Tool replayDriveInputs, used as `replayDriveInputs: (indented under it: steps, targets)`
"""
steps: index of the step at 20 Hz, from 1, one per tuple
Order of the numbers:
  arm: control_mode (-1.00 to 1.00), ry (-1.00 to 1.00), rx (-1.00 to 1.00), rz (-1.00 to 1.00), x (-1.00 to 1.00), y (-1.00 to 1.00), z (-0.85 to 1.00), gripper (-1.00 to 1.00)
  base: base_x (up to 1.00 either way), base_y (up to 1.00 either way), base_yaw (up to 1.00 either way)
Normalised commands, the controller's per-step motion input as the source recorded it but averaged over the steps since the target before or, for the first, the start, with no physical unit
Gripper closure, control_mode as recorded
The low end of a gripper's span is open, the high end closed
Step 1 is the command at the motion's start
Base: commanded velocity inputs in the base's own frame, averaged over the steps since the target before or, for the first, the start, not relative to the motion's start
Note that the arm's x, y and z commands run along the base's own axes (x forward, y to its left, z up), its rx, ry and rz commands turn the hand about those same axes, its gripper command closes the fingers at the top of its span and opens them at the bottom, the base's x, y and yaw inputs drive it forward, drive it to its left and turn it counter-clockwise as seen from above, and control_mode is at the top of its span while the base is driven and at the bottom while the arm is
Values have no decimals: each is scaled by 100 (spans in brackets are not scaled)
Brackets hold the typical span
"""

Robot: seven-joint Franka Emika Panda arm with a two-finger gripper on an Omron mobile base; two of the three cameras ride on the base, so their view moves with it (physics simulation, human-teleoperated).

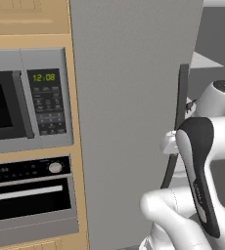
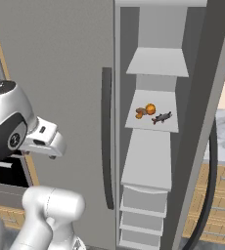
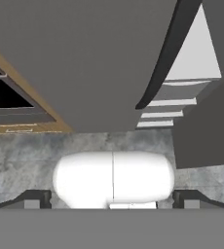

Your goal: Take the fish, mushroom, and peach from the freezer and place them in the bowl on the counter.

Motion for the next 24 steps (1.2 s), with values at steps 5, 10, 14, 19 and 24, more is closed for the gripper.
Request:
replayDriveInputs:
  steps: [5, 10, 14, 19, 24]
  targets:
    - [-100, 0, 0, 0, 0, 0, 0, -100, 0, 0, 0]
    - [100, 0, 0, 0, 0, 0, 0, -100, 0, -2, 0]
    - [100, 0, 0, 0, 0, 0, 0, -100, 15, -43, 0]
    - [100, 0, 0, 0, 0, 0, 0, -100, 58, -39, 0]
    - [100, 0, 0, 0, 0, 0, 0, -100, 48, -47, 0]
